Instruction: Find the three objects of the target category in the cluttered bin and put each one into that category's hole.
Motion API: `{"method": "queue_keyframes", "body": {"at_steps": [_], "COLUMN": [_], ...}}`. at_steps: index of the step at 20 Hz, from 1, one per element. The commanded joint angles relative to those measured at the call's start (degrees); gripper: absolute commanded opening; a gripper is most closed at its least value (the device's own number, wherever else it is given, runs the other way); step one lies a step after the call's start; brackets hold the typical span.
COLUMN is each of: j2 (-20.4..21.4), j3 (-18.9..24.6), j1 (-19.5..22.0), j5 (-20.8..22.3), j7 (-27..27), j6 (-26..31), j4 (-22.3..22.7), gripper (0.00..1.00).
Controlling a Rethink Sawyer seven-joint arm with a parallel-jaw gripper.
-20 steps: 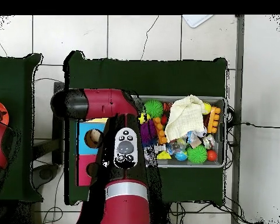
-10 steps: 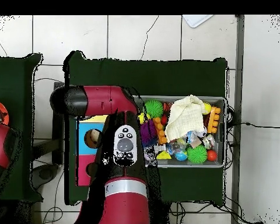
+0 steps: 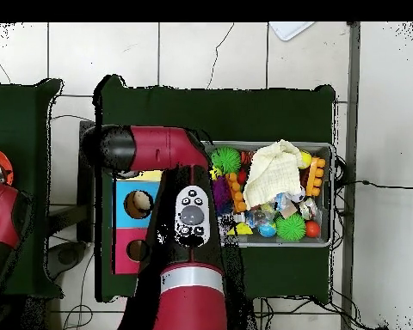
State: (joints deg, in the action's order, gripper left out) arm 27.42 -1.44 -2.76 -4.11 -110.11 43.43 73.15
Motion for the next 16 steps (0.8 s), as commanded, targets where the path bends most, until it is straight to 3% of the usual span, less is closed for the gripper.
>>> {"method": "queue_keyframes", "body": {"at_steps": [1,9,13,16], "j2": [4.4,5.6,2.4,-1.9], "j3": [1.3,1.8,4.2,7.5], "j1": [2.4,3.3,4.7,6.3], "j5": [-0.9,0.6,0.4,1.0], "j7": [-4.2,-3.3,-2.8,-0.9], "j6": [11.4,6.7,0.6,-7.9], "j4": [8.7,11.6,12.1,11.0], "gripper": [0.00,0.00,0.00,0.00]}}
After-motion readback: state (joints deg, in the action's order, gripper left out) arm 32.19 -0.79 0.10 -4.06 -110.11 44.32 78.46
